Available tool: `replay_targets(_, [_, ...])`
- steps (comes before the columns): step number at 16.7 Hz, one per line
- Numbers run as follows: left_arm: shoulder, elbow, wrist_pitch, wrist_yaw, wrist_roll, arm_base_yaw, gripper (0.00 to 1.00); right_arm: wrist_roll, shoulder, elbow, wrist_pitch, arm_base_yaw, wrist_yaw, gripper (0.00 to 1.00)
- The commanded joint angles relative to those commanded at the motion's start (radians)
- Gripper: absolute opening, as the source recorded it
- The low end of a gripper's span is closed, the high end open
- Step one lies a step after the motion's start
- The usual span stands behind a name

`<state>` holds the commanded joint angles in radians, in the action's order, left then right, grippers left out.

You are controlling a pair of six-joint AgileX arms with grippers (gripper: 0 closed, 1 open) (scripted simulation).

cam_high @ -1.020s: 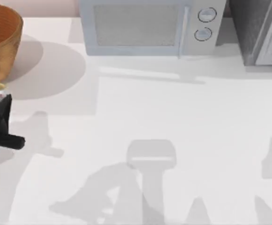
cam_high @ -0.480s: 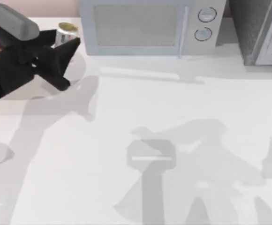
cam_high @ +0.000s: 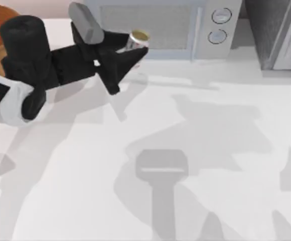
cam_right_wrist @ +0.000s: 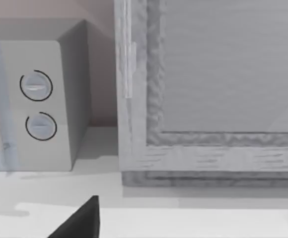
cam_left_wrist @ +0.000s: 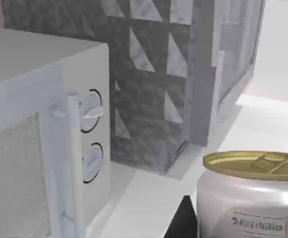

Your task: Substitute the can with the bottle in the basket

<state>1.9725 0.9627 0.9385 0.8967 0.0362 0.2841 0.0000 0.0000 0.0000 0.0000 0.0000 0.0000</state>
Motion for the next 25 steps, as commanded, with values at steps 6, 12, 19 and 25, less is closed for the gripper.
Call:
replay_targets(6, [0.351, 0.198, 0.184, 0.189, -0.007, 0.062, 0.00, 0.000, 0.000, 0.000, 0.000, 0.000, 0.000, 1.00])
replay_targets(12, [0.573, 0.322, 0.298, 0.308, -0.012, 0.101, 0.00, 0.000, 0.000, 0.000, 0.000, 0.000, 0.000, 1.00])
replay_targets(19, [0.619, 0.347, 0.320, 0.331, -0.012, 0.108, 0.00, 0.000, 0.000, 0.000, 0.000, 0.000, 0.000, 1.00])
replay_targets(25, [0.619, 0.347, 0.320, 0.331, -0.012, 0.108, 0.30, 0.000, 0.000, 0.000, 0.000, 0.000, 0.000, 1.00])
